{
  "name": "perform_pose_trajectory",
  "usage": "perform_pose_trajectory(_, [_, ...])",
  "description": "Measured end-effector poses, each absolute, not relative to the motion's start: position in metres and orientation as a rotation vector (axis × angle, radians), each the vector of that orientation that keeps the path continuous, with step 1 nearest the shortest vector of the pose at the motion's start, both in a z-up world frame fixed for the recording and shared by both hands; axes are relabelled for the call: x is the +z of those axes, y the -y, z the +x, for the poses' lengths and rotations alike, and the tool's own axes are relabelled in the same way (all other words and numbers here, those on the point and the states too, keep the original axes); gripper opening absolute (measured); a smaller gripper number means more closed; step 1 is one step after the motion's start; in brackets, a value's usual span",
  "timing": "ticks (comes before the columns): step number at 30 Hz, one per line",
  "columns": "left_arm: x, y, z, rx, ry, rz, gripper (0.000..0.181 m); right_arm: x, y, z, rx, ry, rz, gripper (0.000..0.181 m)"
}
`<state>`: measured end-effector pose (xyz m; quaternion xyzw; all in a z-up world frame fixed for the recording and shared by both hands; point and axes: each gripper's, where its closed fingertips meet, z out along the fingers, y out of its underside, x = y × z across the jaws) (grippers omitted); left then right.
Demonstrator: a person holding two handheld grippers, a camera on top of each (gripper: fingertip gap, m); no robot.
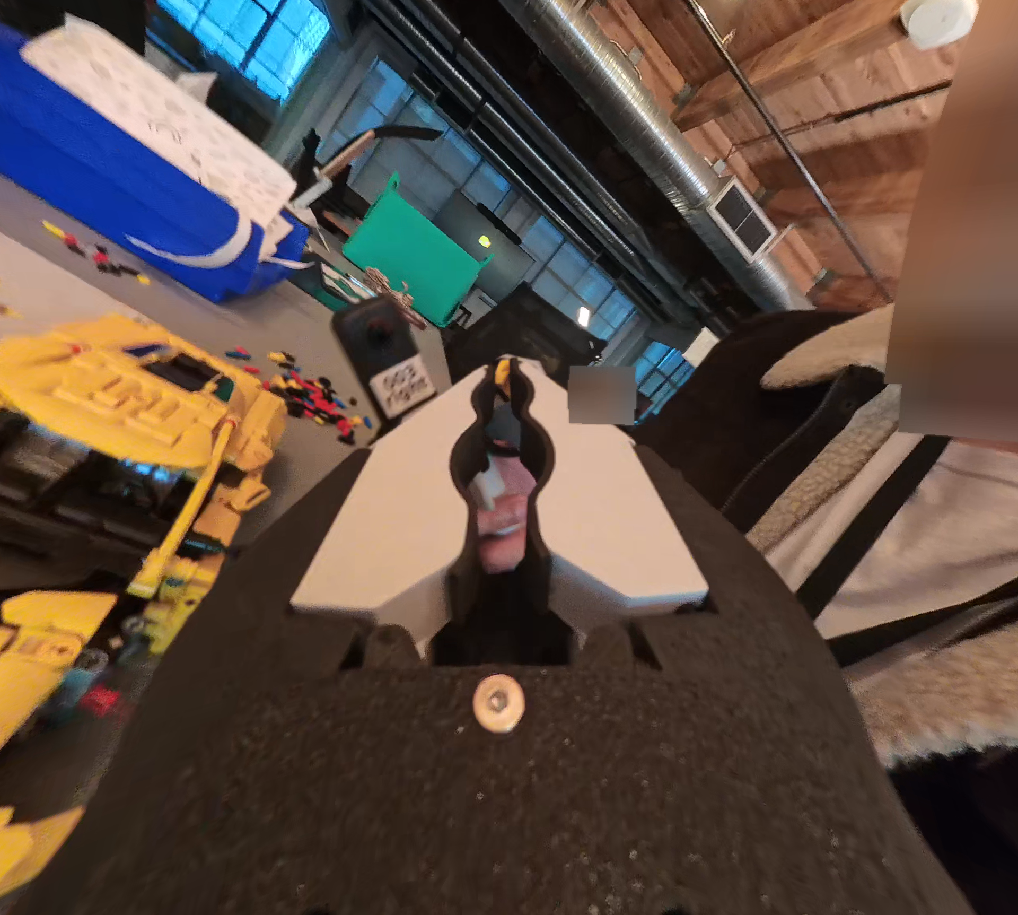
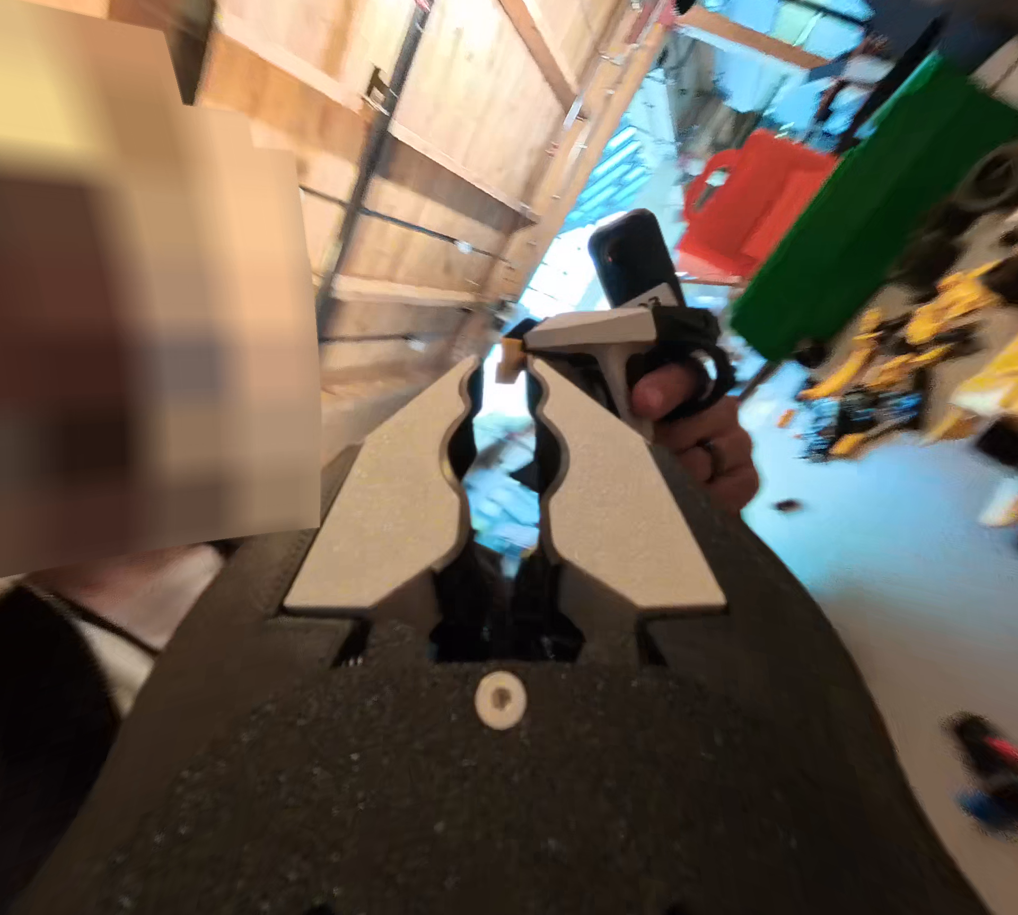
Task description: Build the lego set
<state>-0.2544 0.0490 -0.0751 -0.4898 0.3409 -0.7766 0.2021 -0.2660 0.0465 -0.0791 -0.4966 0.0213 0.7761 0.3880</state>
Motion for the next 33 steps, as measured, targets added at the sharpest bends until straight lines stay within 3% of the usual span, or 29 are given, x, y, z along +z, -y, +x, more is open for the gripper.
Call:
perform_pose_trajectory(6, [-0.096, -0.052, -0.257, -2.428, -0.884, -1.529, 0.004, -0.107, -0.041, -0.260, 1.019, 0.608, -1.564, 0.026])
perform_pose_trajectory(10, [-0.100, -0.041, -0.257, -2.475, -0.946, -1.542, 0.004, -0.121, -0.037, -0.264, 0.707, 0.865, -1.581, 0.033])
perform_pose_trajectory(16, [-0.107, -0.032, -0.254, -2.453, -1.007, -1.575, 0.004, -0.124, -0.034, -0.268, 0.587, 0.945, -1.545, 0.026])
perform_pose_trajectory(20, [-0.108, -0.029, -0.253, -2.448, -1.026, -1.580, 0.004, -0.122, -0.039, -0.260, 0.390, 0.930, -1.494, 0.001])
perform_pose_trajectory(29, [-0.122, -0.034, -0.251, -2.357, -1.044, -1.662, 0.004, -0.128, -0.032, -0.266, 0.260, 0.959, -1.418, 0.027])
perform_pose_trajectory(33, [-0.126, -0.026, -0.250, -2.320, -1.111, -1.671, 0.004, -0.132, -0.032, -0.264, 0.282, 0.958, -1.444, 0.016])
